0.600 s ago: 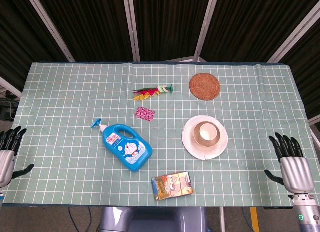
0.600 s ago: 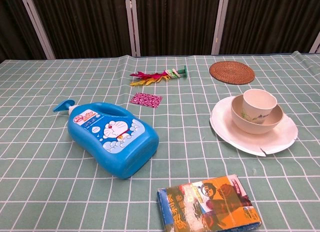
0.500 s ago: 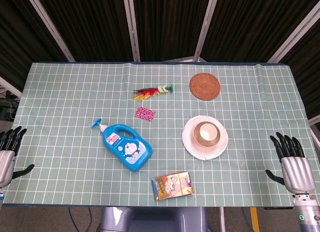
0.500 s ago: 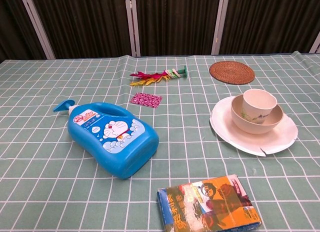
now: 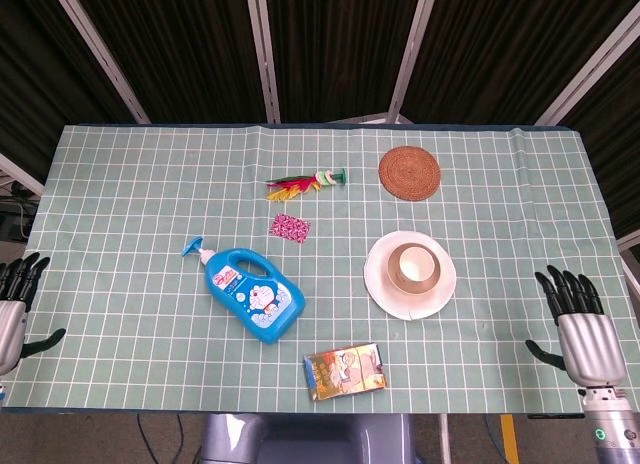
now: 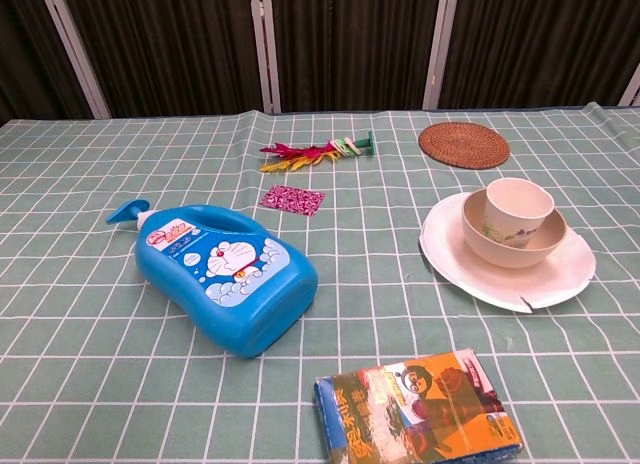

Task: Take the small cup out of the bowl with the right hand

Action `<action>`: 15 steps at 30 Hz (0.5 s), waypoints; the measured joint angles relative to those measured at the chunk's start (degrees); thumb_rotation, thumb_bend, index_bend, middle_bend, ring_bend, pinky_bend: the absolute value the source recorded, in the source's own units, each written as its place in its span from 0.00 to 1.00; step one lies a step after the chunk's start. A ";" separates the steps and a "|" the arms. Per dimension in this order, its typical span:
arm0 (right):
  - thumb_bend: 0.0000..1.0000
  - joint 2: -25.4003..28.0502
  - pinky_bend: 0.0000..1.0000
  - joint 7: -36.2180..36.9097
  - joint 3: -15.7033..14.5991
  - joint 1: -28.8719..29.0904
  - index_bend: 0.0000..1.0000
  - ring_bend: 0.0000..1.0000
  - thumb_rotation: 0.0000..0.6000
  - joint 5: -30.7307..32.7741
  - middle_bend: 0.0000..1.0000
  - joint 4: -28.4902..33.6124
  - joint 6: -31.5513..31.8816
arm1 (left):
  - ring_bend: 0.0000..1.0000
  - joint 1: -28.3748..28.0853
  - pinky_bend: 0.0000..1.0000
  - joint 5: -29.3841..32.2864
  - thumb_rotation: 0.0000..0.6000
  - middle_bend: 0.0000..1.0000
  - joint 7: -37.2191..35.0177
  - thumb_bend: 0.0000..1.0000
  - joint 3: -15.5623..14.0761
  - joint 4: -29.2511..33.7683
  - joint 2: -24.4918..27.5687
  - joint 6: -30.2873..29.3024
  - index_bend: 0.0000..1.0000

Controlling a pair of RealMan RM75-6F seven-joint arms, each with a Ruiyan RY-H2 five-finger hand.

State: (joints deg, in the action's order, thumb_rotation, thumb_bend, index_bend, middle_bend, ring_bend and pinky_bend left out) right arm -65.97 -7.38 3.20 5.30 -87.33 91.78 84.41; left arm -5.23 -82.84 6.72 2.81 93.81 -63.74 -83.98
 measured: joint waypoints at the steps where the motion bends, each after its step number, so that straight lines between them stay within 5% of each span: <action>1: 0.06 -0.14 0.00 0.01 0.01 0.05 0.06 0.00 1.00 -0.07 0.00 -0.17 0.01 | 0.00 0.04 0.00 0.09 1.00 0.00 0.04 0.14 -0.02 0.14 0.10 0.03 0.00; 15: 0.12 -4.65 0.00 -1.81 2.71 5.16 0.41 0.00 1.00 -1.19 0.10 -0.32 -3.27 | 0.00 0.81 0.00 -0.23 1.00 0.00 -1.93 0.14 0.35 0.68 0.97 -1.64 0.00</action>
State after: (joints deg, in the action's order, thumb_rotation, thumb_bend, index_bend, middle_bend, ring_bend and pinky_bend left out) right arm -70.62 -9.19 5.91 10.46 -88.52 91.45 81.14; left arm -4.41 -83.06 4.80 3.16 94.48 -62.77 -85.63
